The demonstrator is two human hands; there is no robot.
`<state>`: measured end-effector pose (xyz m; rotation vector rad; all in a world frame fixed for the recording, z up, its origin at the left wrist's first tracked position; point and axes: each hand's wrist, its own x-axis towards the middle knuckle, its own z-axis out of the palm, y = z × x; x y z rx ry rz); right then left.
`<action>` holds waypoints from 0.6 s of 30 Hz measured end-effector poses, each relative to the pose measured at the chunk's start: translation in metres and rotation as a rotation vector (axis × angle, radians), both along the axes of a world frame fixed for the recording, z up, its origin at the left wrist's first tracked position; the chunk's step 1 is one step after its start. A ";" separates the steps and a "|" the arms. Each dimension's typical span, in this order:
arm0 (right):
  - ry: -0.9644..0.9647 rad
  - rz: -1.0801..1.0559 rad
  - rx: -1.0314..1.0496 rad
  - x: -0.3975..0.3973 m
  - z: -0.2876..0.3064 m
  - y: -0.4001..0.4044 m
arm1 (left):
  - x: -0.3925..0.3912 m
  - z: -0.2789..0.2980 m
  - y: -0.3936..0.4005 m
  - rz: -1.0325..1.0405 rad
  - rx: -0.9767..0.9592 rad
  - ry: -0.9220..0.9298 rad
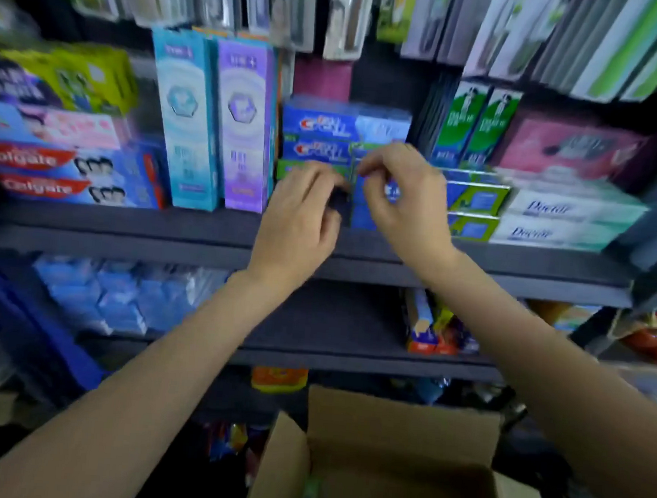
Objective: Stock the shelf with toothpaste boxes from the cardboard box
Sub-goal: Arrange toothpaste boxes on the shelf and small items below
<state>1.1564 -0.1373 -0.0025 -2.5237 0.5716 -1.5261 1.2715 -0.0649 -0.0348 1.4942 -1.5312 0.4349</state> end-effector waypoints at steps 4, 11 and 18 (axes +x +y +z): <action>0.678 -0.160 0.070 0.050 0.031 -0.056 | 0.022 -0.006 -0.030 0.211 0.497 -0.060; 1.315 -0.414 -0.266 0.126 0.014 -0.092 | 0.048 -0.023 -0.062 0.280 0.794 -0.060; 1.438 -0.291 -0.109 0.145 0.026 -0.104 | 0.062 -0.034 -0.069 0.294 0.715 -0.066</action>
